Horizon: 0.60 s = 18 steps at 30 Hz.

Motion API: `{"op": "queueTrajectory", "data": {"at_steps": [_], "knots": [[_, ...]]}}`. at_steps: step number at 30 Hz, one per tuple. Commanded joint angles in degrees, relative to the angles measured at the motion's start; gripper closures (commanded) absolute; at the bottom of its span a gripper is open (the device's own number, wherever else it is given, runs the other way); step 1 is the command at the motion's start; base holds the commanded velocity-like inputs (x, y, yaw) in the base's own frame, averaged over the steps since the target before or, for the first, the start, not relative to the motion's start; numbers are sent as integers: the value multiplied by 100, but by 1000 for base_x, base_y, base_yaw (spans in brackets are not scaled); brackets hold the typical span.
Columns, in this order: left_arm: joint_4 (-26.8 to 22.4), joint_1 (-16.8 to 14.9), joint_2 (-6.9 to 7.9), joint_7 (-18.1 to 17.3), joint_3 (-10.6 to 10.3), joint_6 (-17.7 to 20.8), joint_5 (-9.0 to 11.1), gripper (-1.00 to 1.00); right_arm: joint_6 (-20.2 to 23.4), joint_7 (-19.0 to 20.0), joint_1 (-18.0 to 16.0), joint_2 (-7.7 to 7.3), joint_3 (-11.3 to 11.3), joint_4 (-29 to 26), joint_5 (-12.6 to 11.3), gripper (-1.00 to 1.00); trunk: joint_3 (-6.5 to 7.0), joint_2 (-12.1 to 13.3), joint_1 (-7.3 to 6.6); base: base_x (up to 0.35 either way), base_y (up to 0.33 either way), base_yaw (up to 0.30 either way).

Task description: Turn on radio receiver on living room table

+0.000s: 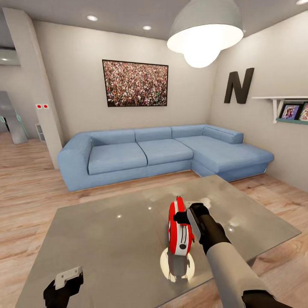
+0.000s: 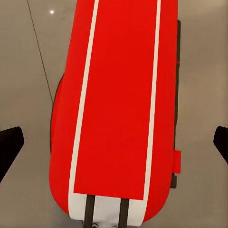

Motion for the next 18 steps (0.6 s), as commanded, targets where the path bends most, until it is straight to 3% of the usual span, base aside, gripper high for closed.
{"op": "queueTrajectory", "data": {"at_steps": [1, 18], "knots": [[0, 0, 0, 0, -1, 0, 0, -100, 0, 0, 0, 0, 0, 0, 1, -100, 0, 0, 0, 0, 0, 0], [3, 0, 0, 0, -1, 0, -1, -100, 0, 0, 0, 0, -1, 0, 12, -100, 0, 0, 0, 0, 0, 0]]}}
